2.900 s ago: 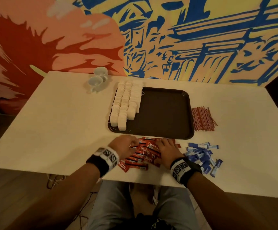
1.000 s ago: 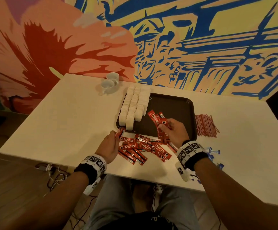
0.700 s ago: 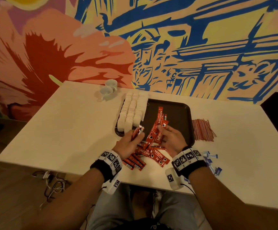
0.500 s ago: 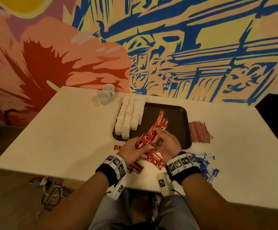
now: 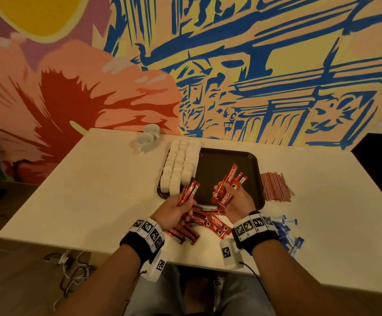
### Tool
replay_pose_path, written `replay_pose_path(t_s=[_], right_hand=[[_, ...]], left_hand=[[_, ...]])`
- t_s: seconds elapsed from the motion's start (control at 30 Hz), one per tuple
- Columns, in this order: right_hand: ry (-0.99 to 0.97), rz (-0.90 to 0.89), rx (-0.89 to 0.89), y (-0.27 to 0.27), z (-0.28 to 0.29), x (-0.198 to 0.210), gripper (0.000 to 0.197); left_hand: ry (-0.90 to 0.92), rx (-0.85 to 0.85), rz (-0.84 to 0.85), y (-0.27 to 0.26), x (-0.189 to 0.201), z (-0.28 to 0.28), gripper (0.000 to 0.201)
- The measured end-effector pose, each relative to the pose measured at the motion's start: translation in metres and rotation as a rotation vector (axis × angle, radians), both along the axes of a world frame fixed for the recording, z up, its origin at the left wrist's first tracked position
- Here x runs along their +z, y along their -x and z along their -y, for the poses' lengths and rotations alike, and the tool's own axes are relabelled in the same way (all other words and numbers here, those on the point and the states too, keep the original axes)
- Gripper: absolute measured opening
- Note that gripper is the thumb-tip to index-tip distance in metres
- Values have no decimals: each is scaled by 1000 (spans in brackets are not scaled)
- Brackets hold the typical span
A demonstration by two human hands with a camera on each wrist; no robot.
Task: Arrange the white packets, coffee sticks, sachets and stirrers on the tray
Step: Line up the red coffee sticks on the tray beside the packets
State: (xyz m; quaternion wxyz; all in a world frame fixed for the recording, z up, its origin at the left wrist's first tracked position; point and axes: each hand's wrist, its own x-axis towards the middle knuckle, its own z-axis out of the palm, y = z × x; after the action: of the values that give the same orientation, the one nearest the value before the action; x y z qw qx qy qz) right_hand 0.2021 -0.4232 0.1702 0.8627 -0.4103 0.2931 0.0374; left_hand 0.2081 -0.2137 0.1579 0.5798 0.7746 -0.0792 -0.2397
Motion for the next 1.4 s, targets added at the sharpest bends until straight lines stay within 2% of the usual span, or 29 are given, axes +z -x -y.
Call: replay_pose_path(t_s=[0.07, 0.17, 0.23, 0.33, 0.43, 0.5, 0.57, 0.73, 0.83, 0.9, 0.97, 1.03, 1.07, 1.13, 1.23, 1.33, 1.4], right_hand=[[52, -53, 52, 1, -2, -2, 14], [77, -158, 89, -2, -13, -2, 20], [126, -197, 128, -3, -18, 0, 21], [278, -208, 231, -3, -26, 4, 31], [440, -212, 251, -4, -30, 7, 42], [518, -180, 258, -5, -32, 6, 42], [575, -154, 270, -4, -34, 3, 39], [515, -67, 325, 10, -42, 13, 30], [445, -45, 280, 15, -42, 18, 31], [329, -60, 251, 17, -43, 17, 33], [208, -51, 236, 18, -45, 12, 57], [228, -31, 274, 19, -47, 8, 76], [265, -27, 309, 20, -46, 7, 76], [324, -11, 325, 23, -45, 9, 64], [406, 4, 311, 21, -40, 8, 48], [475, 19, 291, 19, -36, 13, 44], [451, 42, 254, 19, -31, 13, 40]], left_hand=[[58, 6, -6, -2, 6, 0, 25], [135, -25, 12, -2, 17, 8, 21], [135, -63, 23, -2, 21, 16, 22], [138, -106, 6, 0, 25, 25, 31], [191, -53, -50, 3, 26, 30, 25], [213, -15, -85, 4, 26, 33, 26], [164, 25, -51, 2, 28, 37, 34], [-76, 73, 122, 2, 30, 46, 37], [-207, 66, 241, 6, 34, 53, 38], [-264, 61, 299, 9, 36, 58, 41], [-321, 30, 329, 12, 34, 62, 43], [-367, -16, 350, 14, 33, 63, 48], [-391, -32, 357, 14, 31, 63, 51], [-416, -62, 347, 15, 31, 64, 52], [-412, -97, 312, 16, 31, 63, 42], [-340, -90, 298, 13, 30, 60, 44], [-224, -106, 232, 12, 33, 58, 52]])
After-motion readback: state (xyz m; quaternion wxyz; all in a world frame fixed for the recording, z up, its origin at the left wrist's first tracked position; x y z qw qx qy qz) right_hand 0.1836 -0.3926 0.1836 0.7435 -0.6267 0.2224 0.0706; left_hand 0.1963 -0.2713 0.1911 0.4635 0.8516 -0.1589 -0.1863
